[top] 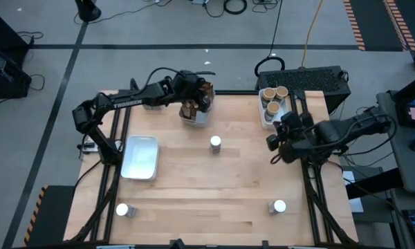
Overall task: Sort spices by type
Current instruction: Put the orange spice pack on the gray bin
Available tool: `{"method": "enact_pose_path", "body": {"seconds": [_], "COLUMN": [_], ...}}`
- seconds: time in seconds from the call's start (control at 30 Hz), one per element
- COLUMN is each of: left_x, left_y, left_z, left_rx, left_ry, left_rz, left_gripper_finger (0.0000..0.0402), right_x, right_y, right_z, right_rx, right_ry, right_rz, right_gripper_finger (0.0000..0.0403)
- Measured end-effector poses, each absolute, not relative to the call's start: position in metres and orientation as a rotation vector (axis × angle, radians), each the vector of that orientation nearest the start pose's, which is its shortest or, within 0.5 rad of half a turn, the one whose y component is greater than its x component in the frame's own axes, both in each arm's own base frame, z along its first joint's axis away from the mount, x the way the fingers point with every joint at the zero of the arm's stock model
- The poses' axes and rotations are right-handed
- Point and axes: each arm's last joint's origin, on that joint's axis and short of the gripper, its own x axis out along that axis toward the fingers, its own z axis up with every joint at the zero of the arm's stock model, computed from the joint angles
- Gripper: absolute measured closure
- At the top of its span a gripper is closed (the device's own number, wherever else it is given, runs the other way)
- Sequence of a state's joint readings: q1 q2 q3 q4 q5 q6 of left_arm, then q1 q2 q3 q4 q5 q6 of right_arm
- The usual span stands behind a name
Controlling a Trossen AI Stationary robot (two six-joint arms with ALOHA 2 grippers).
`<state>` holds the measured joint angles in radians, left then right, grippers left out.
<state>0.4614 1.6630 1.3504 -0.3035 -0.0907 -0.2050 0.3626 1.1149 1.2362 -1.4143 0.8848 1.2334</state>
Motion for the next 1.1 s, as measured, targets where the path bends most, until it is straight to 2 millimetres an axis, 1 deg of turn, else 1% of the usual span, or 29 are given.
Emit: {"method": "enact_pose_path", "body": {"seconds": [0.1,0.2,0.3,0.4,0.57,0.7,0.87,1.1], "left_x": [0.335,0.334,0.336,0.34,0.348,0.352,0.354,0.353], "left_y": [0.169,0.169,0.169,0.167,0.157,0.155,0.155,0.156], "left_z": [0.285,0.279,0.274,0.268,0.261,0.256,0.248,0.248], "left_rx": [-0.3,-0.295,-0.312,-0.336,-0.318,-0.308,-0.27,-0.237], "left_ry": [0.525,0.532,0.528,0.537,0.559,0.572,0.614,0.633], "left_rz": [0.661,0.69,0.702,0.708,0.691,0.679,0.686,0.685], "left_gripper_finger": [0.0401,0.0401,0.0401,0.0401,0.0401,0.0402,0.0402,0.0402], "right_x": [0.147,0.134,0.125,0.118,0.11,0.112,0.118,0.12], "right_y": [0.027,0.019,0.015,0.013,0.009,0.01,0.012,0.013], "right_z": [0.356,0.365,0.367,0.357,0.328,0.313,0.307,0.306], "right_rx": [0.309,0.305,0.307,0.327,0.412,0.446,0.427,0.436], "right_ry": [0.59,0.57,0.514,0.471,0.364,0.278,0.256,0.258], "right_rz": [-0.928,-0.884,-0.838,-0.761,-0.706,-0.656,-0.625,-0.629], "right_gripper_finger": [0.0403,0.0403,0.0403,0.0403,0.0403,0.0403,0.0403,0.0403]}}
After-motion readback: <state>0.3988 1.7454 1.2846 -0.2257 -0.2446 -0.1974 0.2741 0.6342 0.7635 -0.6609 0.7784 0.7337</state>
